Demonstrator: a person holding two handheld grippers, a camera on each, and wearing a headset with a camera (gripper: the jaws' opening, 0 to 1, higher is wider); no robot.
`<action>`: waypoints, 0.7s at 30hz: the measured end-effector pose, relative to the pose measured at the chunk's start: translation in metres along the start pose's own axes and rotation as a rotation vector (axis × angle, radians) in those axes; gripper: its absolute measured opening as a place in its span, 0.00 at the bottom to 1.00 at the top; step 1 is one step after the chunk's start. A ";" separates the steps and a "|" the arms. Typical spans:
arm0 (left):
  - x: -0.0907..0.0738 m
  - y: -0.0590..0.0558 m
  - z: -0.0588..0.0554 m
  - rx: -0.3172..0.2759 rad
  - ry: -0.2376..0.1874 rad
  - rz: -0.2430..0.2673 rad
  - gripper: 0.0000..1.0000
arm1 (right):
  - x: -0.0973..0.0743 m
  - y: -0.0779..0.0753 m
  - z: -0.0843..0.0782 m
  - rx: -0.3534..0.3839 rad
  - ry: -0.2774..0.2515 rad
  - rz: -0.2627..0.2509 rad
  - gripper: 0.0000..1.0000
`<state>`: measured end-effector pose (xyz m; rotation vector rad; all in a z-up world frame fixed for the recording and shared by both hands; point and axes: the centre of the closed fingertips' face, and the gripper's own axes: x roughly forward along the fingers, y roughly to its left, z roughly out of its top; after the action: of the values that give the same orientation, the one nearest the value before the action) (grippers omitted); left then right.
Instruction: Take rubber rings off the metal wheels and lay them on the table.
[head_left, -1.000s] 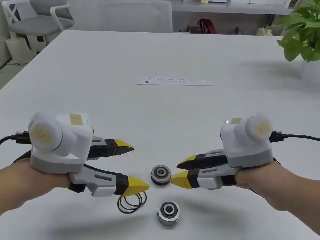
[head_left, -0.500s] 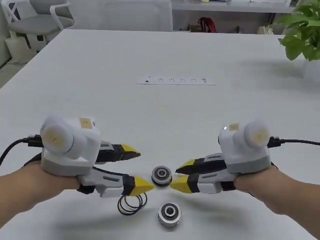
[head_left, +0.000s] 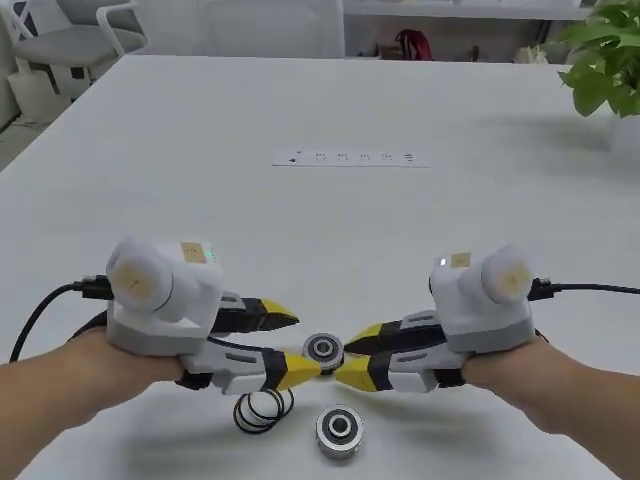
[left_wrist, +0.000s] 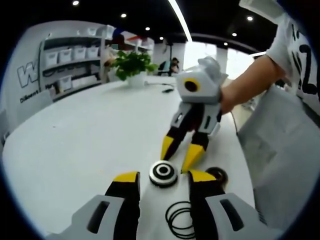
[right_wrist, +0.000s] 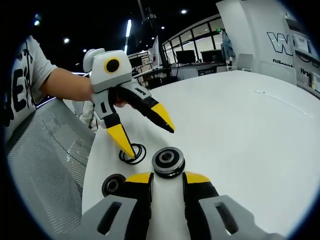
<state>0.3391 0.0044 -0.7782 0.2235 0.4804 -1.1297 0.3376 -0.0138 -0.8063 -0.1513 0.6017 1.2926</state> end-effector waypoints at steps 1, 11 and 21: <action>0.001 0.000 0.000 -0.001 -0.001 -0.001 0.38 | 0.000 0.000 0.000 0.000 0.000 0.002 0.20; 0.011 -0.003 -0.002 -0.008 0.008 -0.014 0.28 | 0.001 0.001 0.001 0.011 -0.010 0.007 0.20; 0.018 -0.003 -0.004 0.006 0.024 -0.012 0.22 | 0.000 0.000 0.002 0.013 -0.014 0.002 0.21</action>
<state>0.3418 -0.0096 -0.7897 0.2396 0.5002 -1.1417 0.3385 -0.0130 -0.8047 -0.1304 0.5985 1.2908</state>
